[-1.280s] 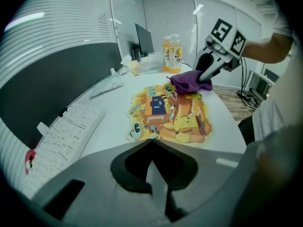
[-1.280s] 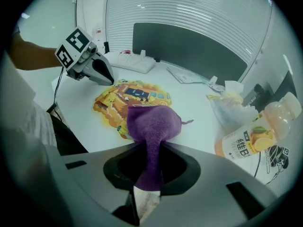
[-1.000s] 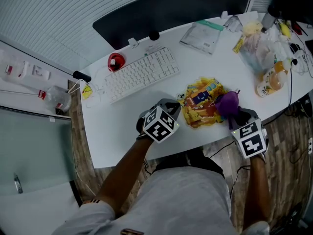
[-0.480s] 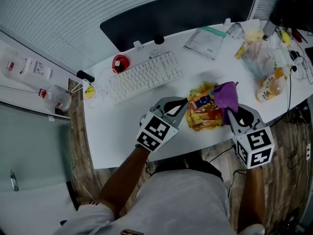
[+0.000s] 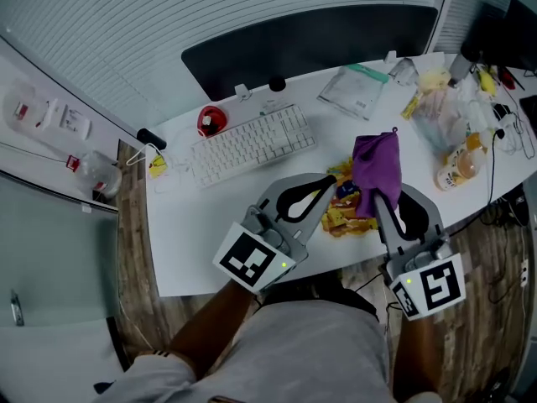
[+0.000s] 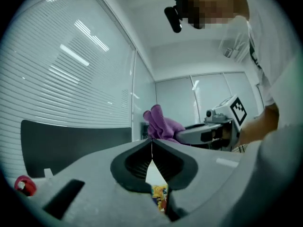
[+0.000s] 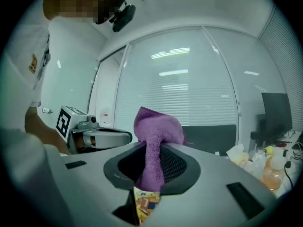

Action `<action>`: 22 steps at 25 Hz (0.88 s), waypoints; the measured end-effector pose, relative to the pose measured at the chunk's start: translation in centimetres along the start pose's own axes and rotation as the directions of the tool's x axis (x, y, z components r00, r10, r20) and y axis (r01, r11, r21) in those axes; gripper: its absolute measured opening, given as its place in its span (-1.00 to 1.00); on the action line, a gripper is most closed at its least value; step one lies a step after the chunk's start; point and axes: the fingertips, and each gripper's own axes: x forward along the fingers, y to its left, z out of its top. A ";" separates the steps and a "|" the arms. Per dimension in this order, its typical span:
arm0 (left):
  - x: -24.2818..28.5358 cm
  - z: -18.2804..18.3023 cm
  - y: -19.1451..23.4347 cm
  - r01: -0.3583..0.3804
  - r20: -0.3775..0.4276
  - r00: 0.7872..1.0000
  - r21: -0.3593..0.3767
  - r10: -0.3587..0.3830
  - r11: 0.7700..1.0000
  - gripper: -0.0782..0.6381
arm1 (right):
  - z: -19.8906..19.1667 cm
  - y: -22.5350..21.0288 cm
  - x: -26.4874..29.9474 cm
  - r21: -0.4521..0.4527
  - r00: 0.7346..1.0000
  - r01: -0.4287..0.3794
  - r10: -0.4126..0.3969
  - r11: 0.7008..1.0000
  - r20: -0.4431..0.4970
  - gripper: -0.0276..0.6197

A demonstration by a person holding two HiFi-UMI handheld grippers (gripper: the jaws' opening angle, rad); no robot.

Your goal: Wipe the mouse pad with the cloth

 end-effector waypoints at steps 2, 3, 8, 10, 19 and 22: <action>-0.2 1.2 -0.2 -0.001 0.027 1.000 0.007 0.001 1.000 -0.74 | 1.4 0.5 -0.2 -0.010 0.998 -0.012 0.013 1.000 0.065 -0.70; -0.2 1.7 -0.3 -0.001 0.039 0.999 0.012 0.001 1.000 -0.74 | 2.0 0.7 -0.3 -0.013 0.995 -0.017 0.018 1.000 0.095 -0.70; -0.5 3.8 -0.6 0.000 0.096 0.995 0.039 -0.004 0.999 -0.74 | 4.3 1.5 -1.0 -0.036 0.975 -0.046 0.052 0.998 0.217 -0.70; -0.5 4.2 -0.7 0.002 0.110 0.994 0.052 -0.007 0.999 -0.74 | 4.9 1.8 -1.3 -0.041 0.965 -0.053 0.062 0.998 0.253 -0.70; -0.4 4.3 -1.1 -0.004 0.112 0.994 0.057 -0.002 0.998 -0.74 | 5.0 1.9 -1.7 -0.029 0.956 -0.053 0.060 0.998 0.287 -0.70; -0.4 4.1 -1.0 -0.007 0.110 0.994 0.055 0.001 0.998 -0.74 | 4.8 1.8 -1.7 -0.023 0.957 -0.052 0.056 0.998 0.283 -0.70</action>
